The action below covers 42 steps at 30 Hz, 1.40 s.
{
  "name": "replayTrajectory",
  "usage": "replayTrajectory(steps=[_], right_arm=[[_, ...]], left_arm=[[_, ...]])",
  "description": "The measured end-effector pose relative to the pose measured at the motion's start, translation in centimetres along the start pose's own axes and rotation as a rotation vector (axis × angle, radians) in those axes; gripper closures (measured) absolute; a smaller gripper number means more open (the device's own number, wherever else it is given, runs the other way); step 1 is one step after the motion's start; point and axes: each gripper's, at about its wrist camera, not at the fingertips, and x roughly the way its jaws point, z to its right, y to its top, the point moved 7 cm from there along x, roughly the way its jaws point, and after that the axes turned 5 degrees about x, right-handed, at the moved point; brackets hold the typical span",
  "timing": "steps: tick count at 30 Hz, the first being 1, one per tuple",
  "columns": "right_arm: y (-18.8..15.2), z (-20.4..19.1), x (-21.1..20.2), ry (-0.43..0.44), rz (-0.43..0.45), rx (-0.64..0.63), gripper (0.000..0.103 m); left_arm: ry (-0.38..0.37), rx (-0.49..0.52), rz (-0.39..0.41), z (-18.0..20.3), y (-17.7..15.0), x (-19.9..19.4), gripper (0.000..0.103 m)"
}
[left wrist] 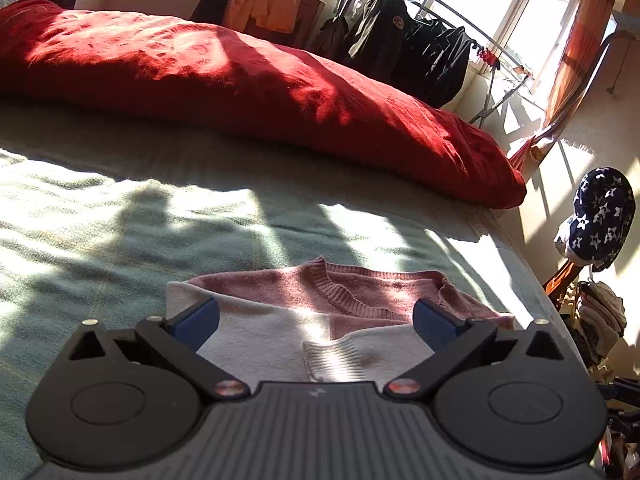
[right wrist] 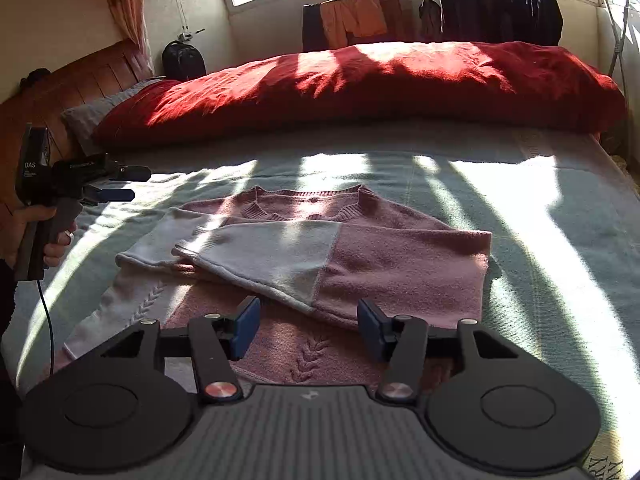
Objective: Fold clothes
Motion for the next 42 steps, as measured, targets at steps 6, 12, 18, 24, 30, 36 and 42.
replayTrajectory(steps=[6,12,18,24,30,36,42], right_arm=[[-1.1,-2.9,-4.3,-0.013,0.049,-0.034,0.027],[-7.7,-4.2,-3.6,-0.112,-0.013,-0.04,0.022],[-15.2,-4.7,-1.3,-0.182,-0.087,-0.028,0.021],[-19.5,-4.6,-1.3,-0.202,-0.065,0.01,0.0],[-21.0,-4.5,-2.0,-0.214,0.01,0.042,0.0],[-21.6,-5.0,-1.9,-0.259,0.025,-0.003,0.0],[-21.6,-5.6,-4.1,-0.207,0.03,0.044,0.0]], left_arm=[[-0.017,0.145,-0.041,4.5,-3.1,-5.5,0.001],[0.03,0.368,-0.072,8.6,-13.1,-7.1,0.001],[0.037,0.496,-0.09,10.8,-22.3,-8.1,0.001],[0.078,0.411,-0.109,9.7,-27.1,-9.3,0.001],[0.129,0.326,-0.063,9.5,-29.3,-11.6,0.001],[0.17,0.323,-0.078,10.4,-30.6,-13.1,0.001],[0.119,0.345,-0.025,12.8,-29.1,-14.0,0.001]])
